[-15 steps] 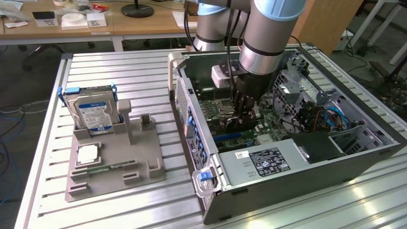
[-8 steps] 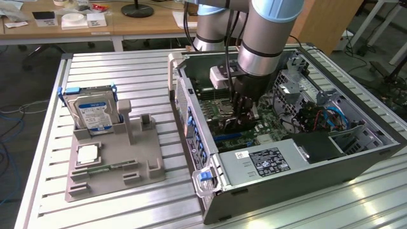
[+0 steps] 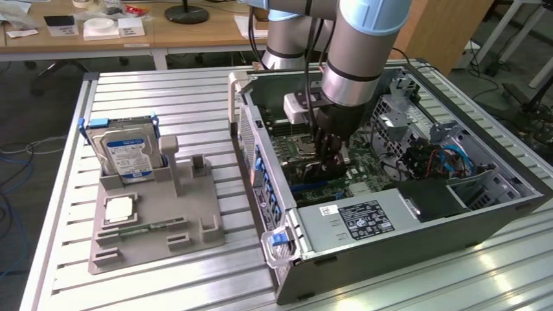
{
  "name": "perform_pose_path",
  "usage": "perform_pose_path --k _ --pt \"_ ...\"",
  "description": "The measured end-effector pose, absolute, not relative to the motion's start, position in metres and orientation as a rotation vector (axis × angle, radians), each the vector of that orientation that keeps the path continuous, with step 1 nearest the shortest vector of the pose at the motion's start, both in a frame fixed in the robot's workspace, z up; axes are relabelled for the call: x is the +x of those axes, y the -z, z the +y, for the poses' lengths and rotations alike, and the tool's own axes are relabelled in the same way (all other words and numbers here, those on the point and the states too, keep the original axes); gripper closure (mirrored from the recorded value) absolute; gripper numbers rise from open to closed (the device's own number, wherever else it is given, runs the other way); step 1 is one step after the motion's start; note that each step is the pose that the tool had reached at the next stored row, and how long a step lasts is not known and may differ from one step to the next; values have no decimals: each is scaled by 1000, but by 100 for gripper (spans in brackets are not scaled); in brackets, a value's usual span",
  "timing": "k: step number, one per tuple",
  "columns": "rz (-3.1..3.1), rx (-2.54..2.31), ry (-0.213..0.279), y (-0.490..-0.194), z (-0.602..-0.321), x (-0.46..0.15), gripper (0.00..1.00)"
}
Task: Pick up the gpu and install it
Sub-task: 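Insert the gpu into the slot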
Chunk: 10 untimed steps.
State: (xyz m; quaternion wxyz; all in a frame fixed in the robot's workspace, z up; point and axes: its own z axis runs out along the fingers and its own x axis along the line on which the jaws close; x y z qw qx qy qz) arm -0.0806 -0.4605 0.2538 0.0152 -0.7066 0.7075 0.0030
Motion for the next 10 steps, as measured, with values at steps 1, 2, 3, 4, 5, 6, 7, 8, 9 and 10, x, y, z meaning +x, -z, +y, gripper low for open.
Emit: perform_pose_path --k 1,2,3,4,5,6,7,8,9,10 --pt "2201 -2199 -9 -254 -460 -81 73" --pt "2201 -2199 -9 -254 -460 -81 73" --pt "2202 -2199 -9 -254 -460 -81 73" --pt "2202 -2199 -9 -253 -460 -81 73" --pt "2201 -2199 -9 -253 -460 -81 73" --pt "2201 -2199 -9 -252 -460 -81 73" --pt "2202 -2199 -9 -252 -460 -81 73" --pt "2202 -2199 -8 -251 -460 -81 73" --pt "2202 -2199 -8 -251 -460 -81 73" --pt "2202 -2199 -8 -251 -461 -81 73"
